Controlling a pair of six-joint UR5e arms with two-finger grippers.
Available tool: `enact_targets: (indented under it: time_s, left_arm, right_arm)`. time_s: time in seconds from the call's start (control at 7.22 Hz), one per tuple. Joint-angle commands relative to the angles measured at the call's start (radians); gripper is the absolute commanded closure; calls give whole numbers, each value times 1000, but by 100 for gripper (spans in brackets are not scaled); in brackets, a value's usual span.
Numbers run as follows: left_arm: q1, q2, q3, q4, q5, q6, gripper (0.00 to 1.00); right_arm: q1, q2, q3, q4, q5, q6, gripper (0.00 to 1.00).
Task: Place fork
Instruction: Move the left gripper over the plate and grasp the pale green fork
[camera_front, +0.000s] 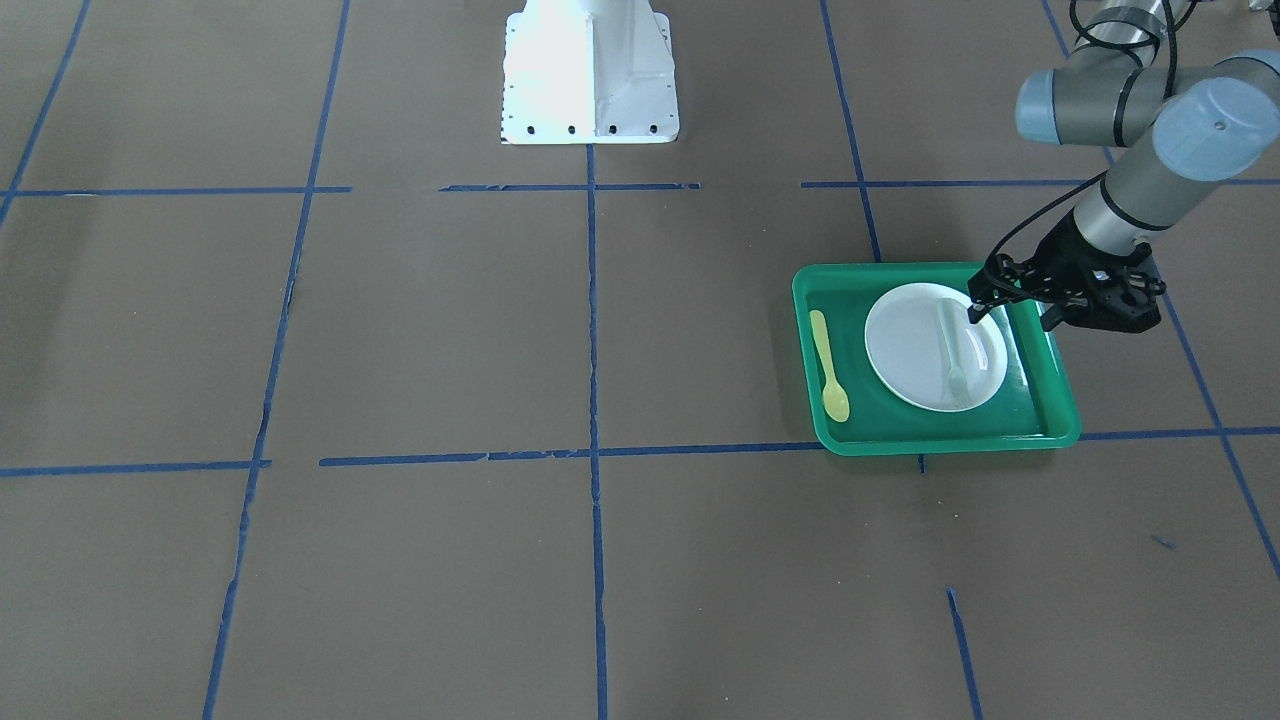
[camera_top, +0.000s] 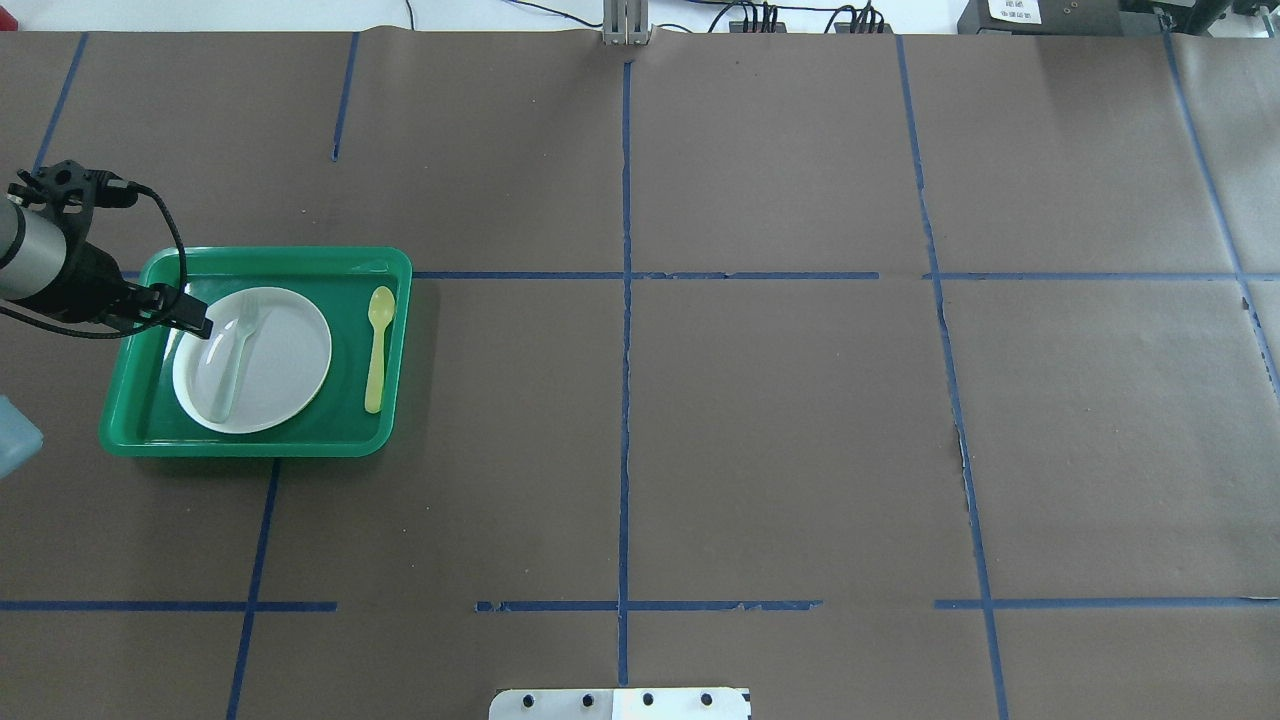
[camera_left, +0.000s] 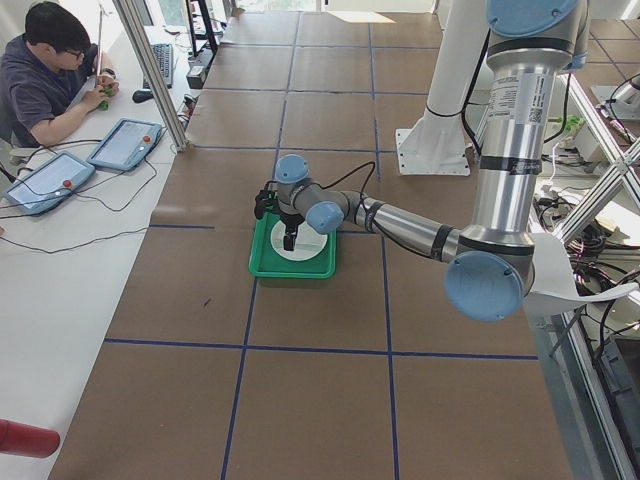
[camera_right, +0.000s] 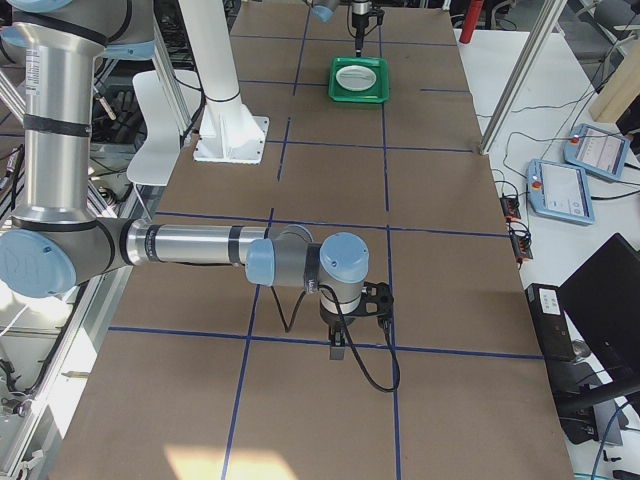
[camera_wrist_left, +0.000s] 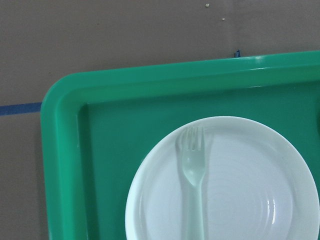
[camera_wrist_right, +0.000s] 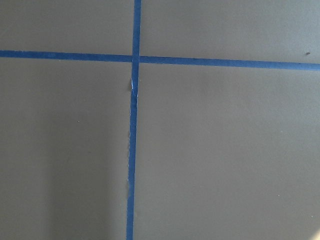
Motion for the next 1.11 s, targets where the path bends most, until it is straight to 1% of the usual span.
enact_targets:
  time_s: [0.0,0.14,0.28,0.42,0.55,0.69,0.97]
  left_arm:
    - [61,-5,40,-93,58,-87,0]
    - [93,-5,52,-95,62,-106,0]
    - [105,-5,57,-96,93,-106,1]
    - [111,-10,68,-96,93,-109,3]
    - [111,-24,91,-96,93,-109,14]
    - [114,-27,97,-99,93,-107,21]
    - [116,-31,99,-99,91,-106,29]
  right_arm:
    - [0,0,0,0,0,0,0]
    - [0,0,0,0,0,0,0]
    - [0,0,0,0,0,0,0]
    - [0,0,0,0,0,0,0]
    - [0,0,0,0,0,0,0]
    - [0,0,0,0,0,0,0]
    - [0,0,0,0,0,0,0]
